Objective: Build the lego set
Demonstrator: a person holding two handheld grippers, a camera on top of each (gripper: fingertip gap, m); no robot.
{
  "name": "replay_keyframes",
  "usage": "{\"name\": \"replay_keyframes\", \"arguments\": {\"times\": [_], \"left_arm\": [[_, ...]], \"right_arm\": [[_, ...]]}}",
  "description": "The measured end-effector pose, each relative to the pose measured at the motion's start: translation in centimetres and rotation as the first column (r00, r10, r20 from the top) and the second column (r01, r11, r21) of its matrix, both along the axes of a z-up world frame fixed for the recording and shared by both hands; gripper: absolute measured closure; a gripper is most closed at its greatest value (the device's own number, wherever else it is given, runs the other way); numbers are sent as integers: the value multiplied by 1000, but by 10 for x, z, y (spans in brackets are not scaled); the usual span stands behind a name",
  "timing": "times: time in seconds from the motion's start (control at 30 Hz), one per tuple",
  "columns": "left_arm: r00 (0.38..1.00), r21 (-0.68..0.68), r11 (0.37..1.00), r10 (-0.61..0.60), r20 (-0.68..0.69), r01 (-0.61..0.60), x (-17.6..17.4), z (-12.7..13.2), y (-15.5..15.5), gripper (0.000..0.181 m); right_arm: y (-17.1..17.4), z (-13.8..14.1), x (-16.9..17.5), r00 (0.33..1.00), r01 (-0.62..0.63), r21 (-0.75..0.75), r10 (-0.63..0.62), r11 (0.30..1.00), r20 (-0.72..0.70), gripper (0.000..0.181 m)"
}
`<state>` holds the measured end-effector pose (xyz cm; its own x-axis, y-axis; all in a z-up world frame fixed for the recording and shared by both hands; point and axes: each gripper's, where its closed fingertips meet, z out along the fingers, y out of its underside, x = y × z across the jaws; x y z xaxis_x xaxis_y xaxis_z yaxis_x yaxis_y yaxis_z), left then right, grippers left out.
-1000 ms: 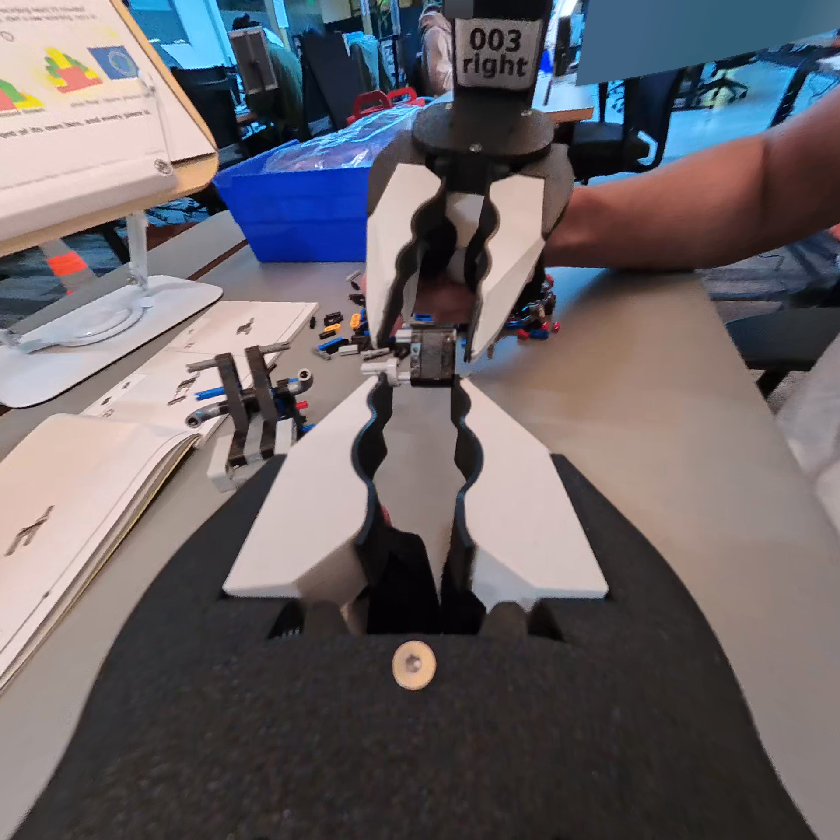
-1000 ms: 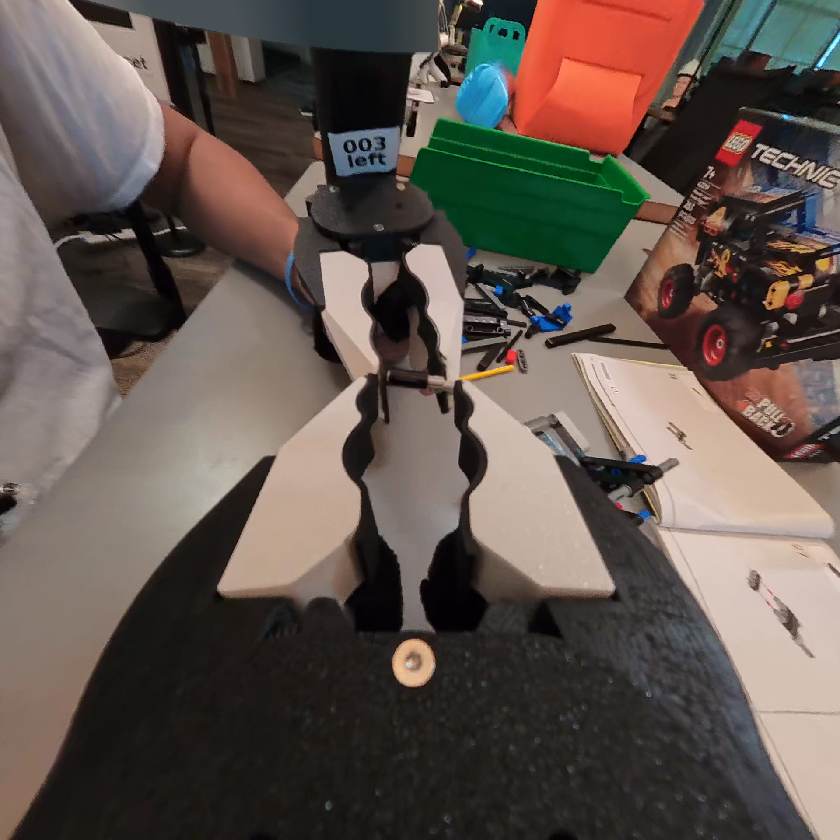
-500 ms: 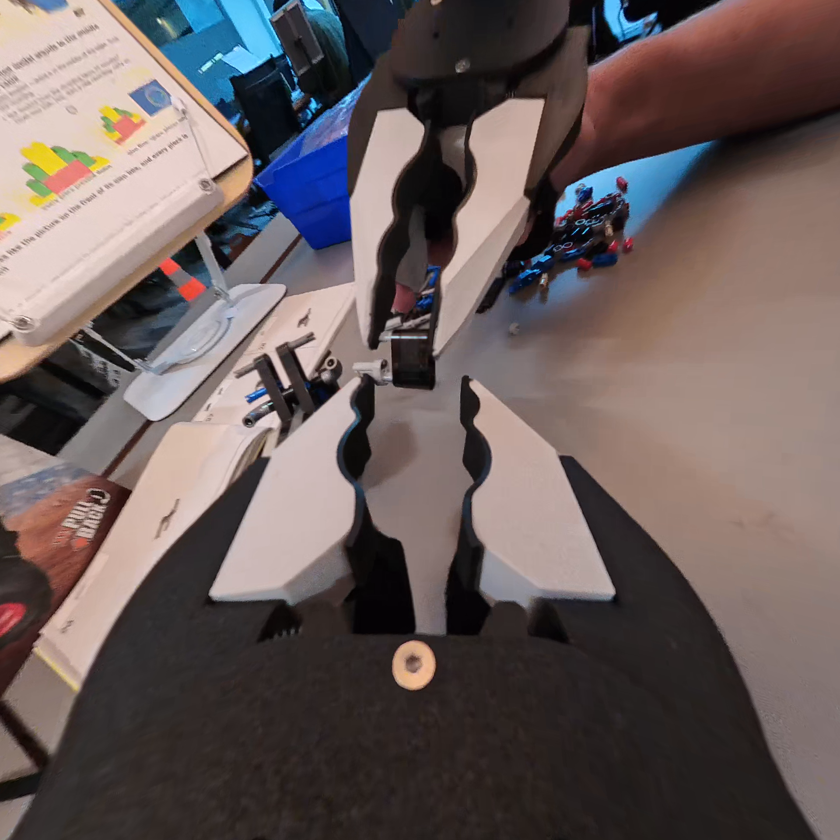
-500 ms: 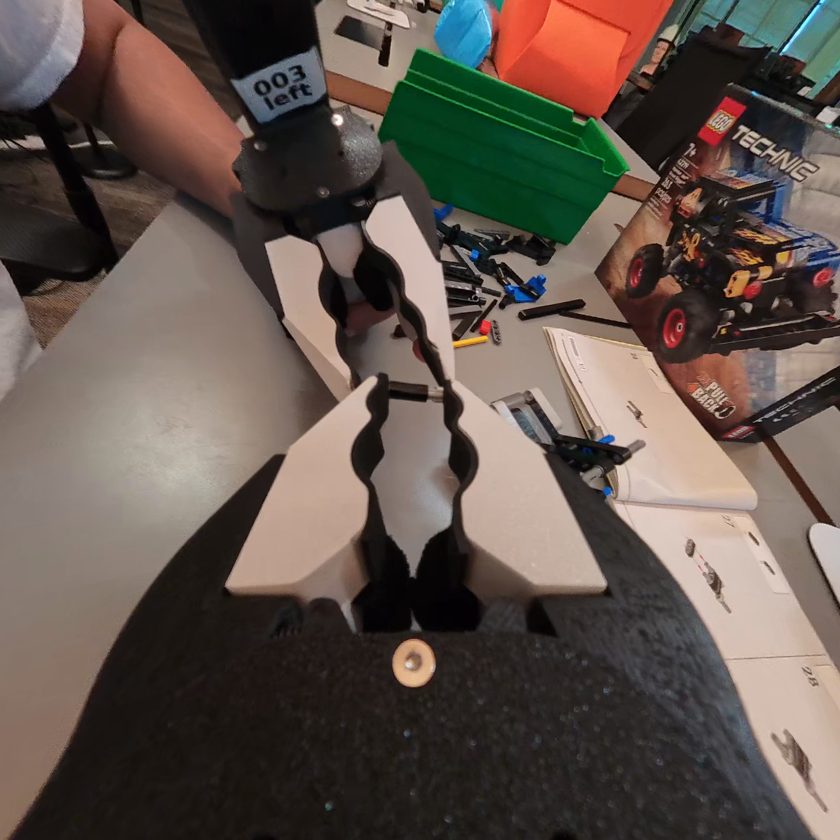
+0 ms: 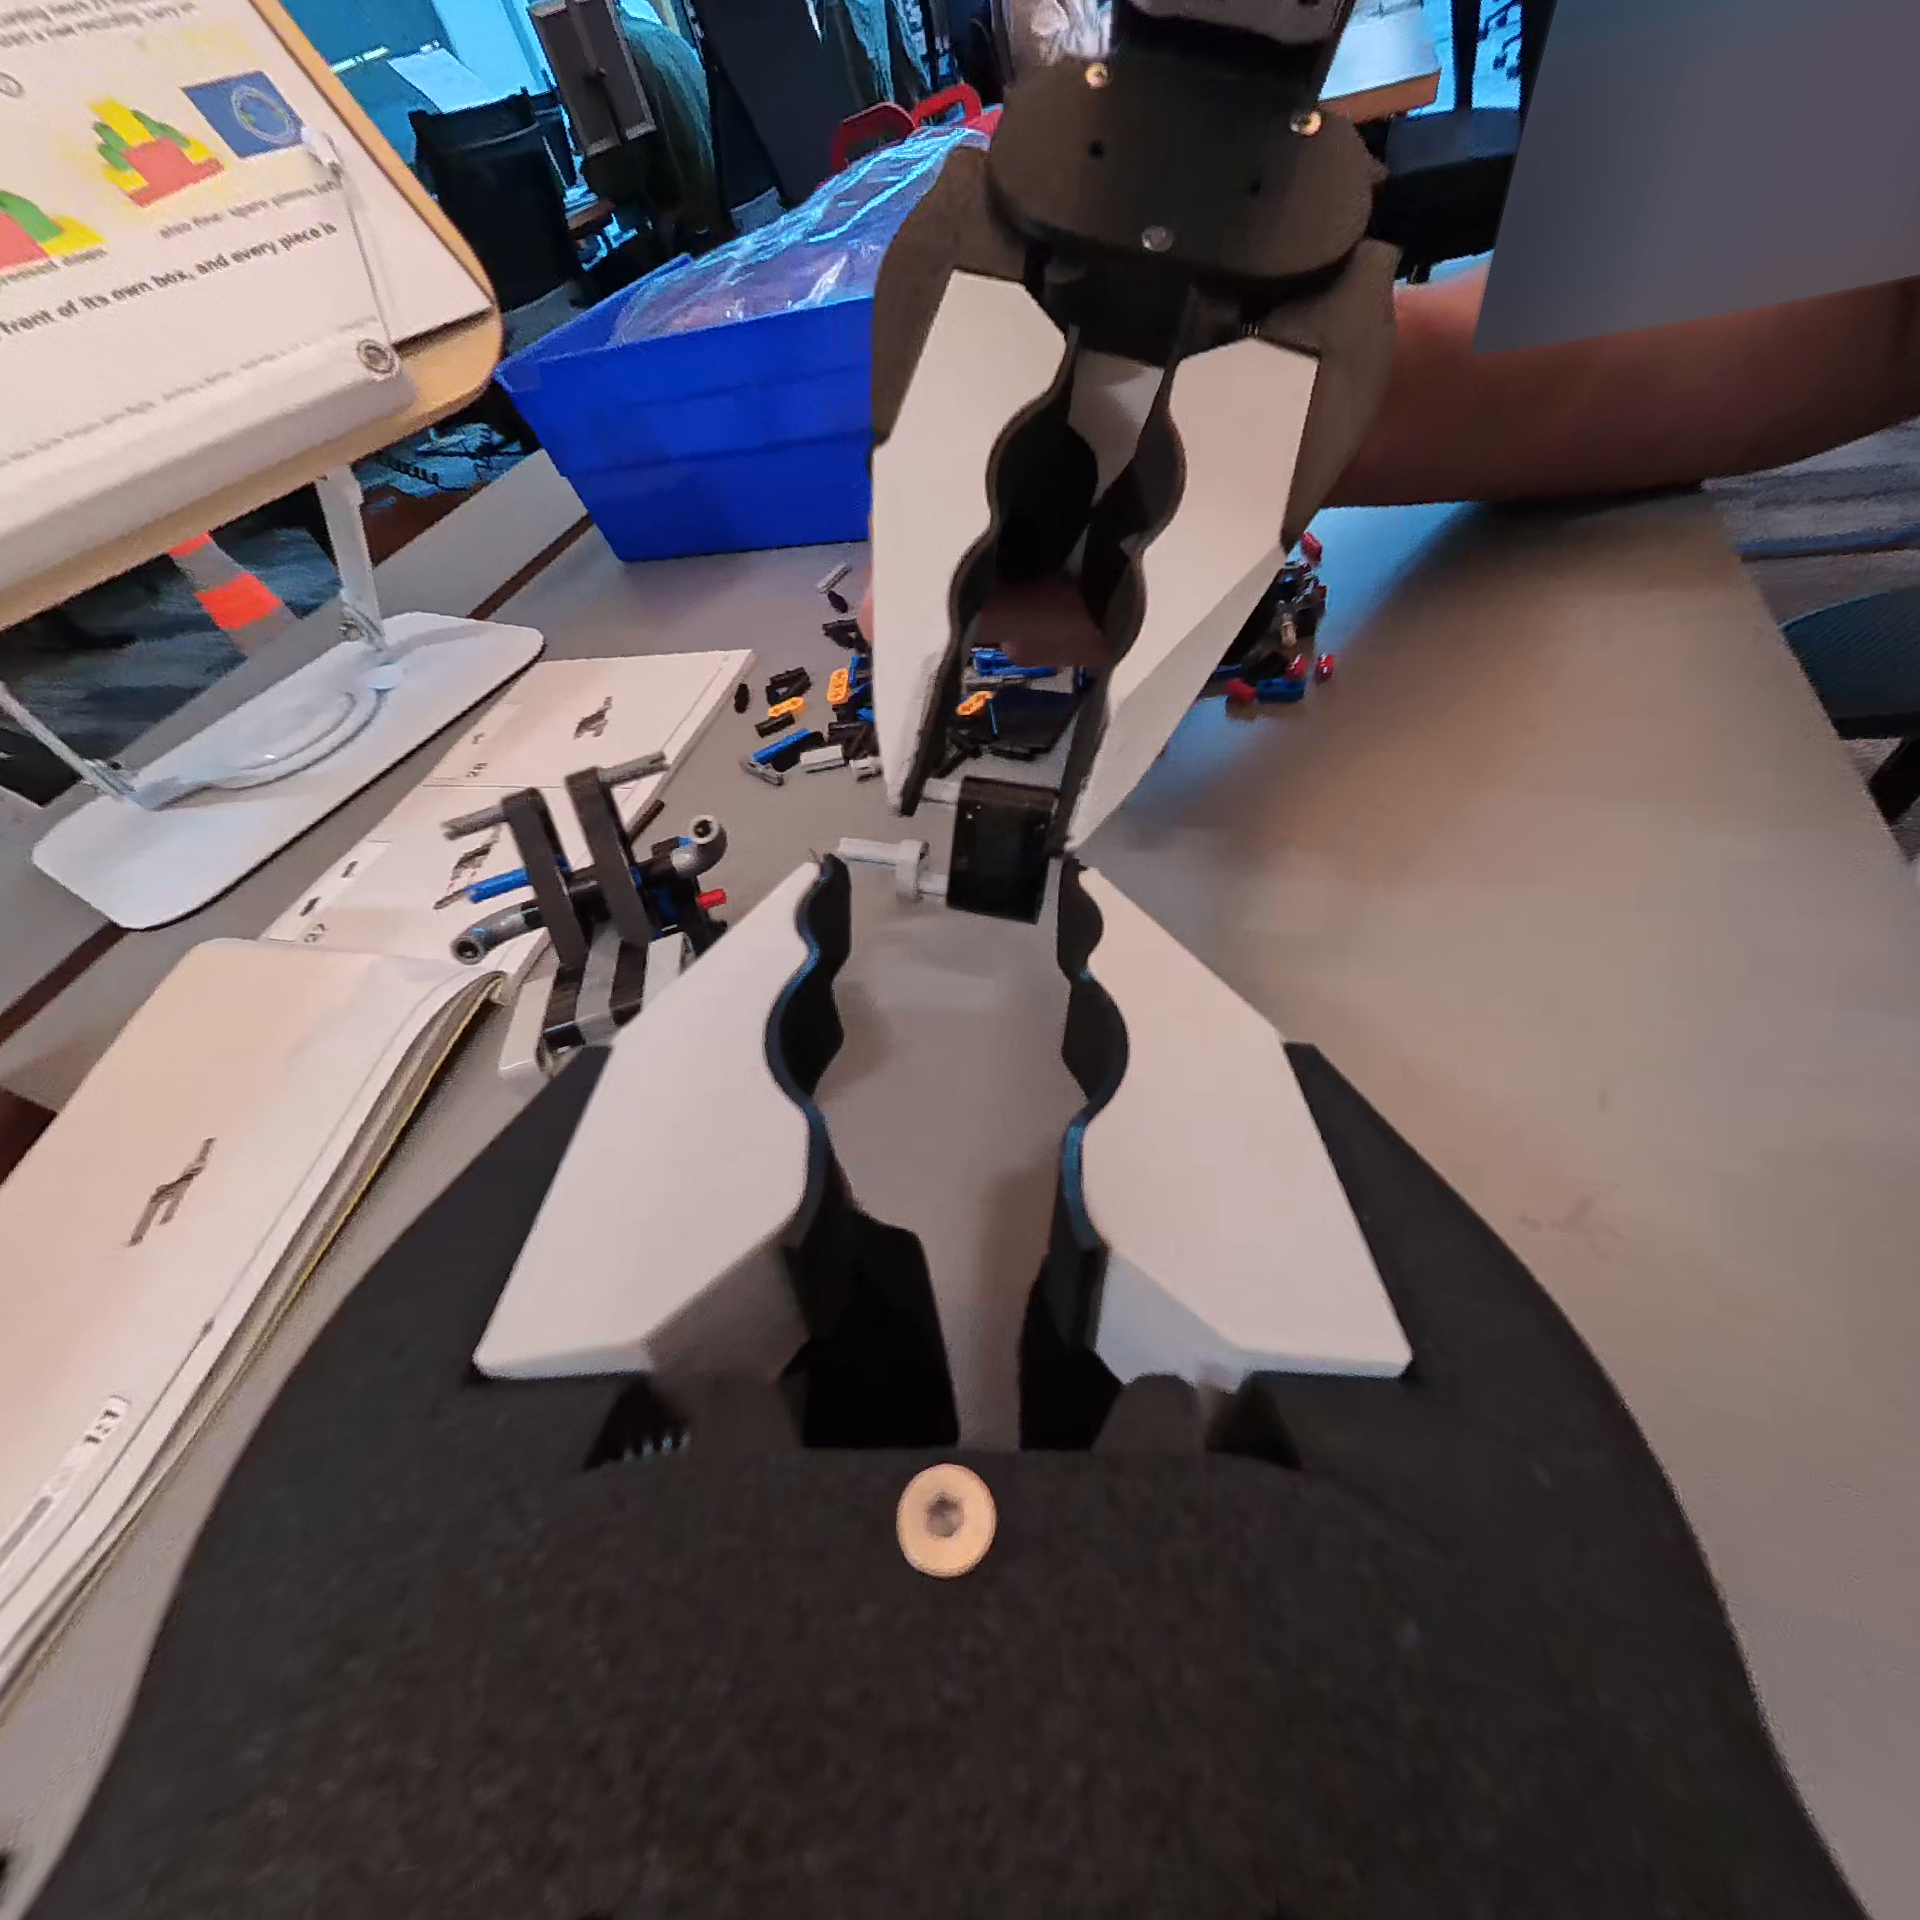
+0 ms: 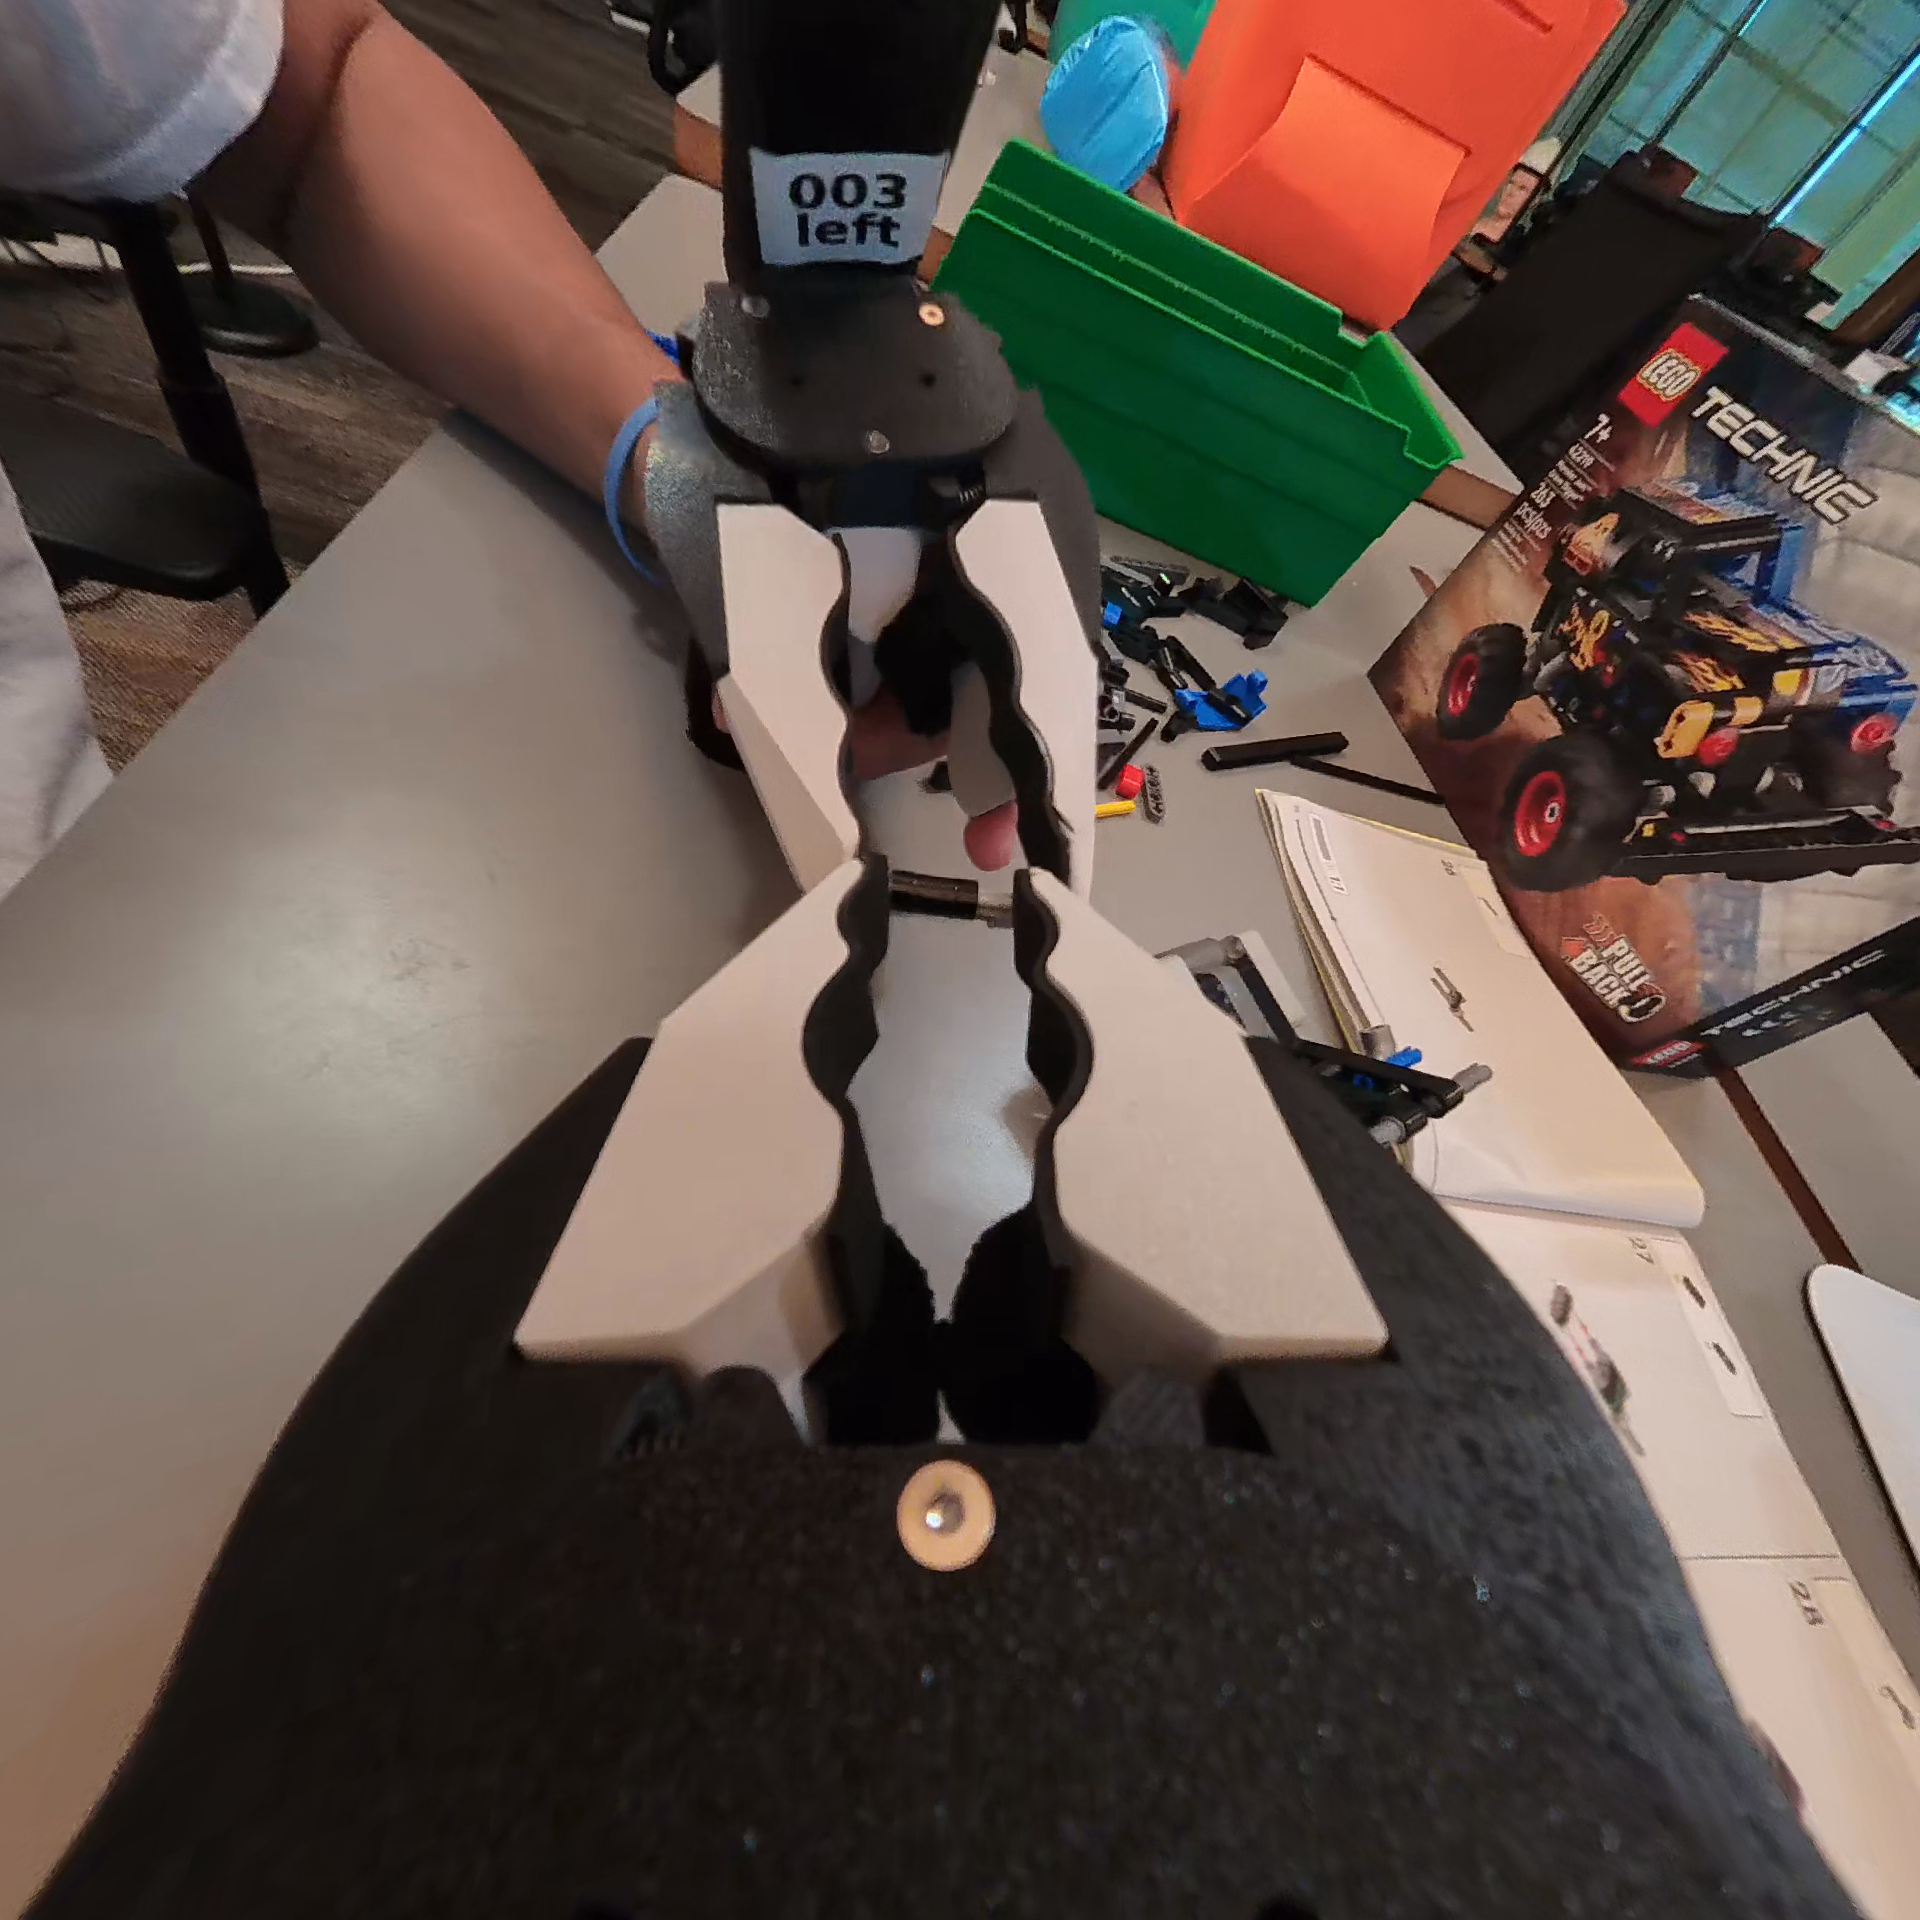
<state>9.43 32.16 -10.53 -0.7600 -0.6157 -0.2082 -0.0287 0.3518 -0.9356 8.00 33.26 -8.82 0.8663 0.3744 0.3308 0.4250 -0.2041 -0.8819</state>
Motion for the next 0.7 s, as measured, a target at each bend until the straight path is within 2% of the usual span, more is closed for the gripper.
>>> {"name": "replay_keyframes", "arguments": {"times": [0.1, 0.7], "left_arm": [[1000, -13, 1000, -11, -14, 11, -1, 0, 0, 155], [999, 27, 999, 47, 5, -47, 5, -3, 6, 156]], "right_arm": [[1, 1, 2, 1000, 7, 17, -7, 1000, -19, 158], [3, -4, 10, 997, 42, -23, -43, 999, -68, 158]]}}
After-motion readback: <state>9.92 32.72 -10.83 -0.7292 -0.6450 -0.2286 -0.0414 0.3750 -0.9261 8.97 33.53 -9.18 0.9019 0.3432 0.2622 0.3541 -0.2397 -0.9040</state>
